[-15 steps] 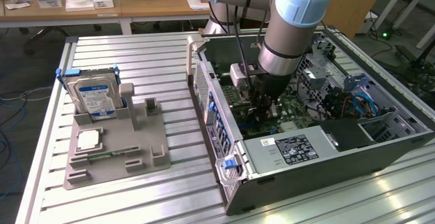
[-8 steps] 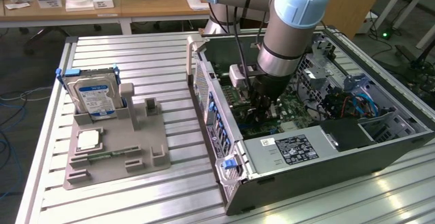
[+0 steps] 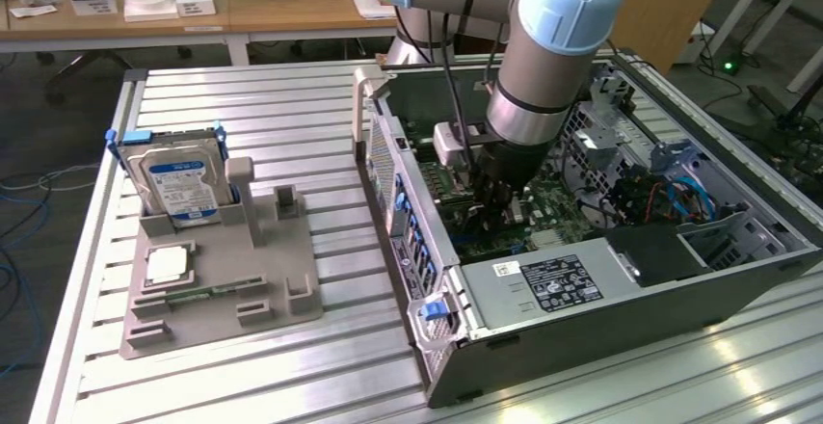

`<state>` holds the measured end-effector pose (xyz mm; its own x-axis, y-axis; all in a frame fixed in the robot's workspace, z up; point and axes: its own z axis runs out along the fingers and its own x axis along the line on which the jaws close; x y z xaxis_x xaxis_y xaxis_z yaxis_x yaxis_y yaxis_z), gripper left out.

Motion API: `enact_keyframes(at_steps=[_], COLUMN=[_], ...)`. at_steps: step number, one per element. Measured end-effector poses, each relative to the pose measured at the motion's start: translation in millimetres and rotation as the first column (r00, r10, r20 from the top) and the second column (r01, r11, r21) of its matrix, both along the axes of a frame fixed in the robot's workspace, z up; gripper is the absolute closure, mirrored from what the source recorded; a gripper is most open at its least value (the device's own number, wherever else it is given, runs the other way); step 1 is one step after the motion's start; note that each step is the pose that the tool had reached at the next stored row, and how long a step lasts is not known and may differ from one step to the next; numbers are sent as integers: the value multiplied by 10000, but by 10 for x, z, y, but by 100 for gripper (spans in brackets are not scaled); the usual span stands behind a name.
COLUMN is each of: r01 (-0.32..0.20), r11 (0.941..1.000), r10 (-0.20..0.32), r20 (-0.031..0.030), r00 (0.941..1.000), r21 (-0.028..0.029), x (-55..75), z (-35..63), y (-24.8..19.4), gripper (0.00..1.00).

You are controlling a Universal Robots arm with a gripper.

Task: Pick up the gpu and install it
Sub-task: 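Insert the gpu into the slot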

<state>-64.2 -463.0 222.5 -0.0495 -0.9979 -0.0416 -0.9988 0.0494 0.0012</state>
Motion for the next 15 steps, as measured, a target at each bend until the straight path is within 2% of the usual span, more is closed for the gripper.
enact_keyframes(at_steps=[7,15], r01=[-1,0], r11=[10000,10000], r10=[1,0], r20=[-1,-1], r00=[10000,10000], r21=[-5,2], x=[-1,-2], z=[-64,-73], y=[15,22], gripper=[72,72])
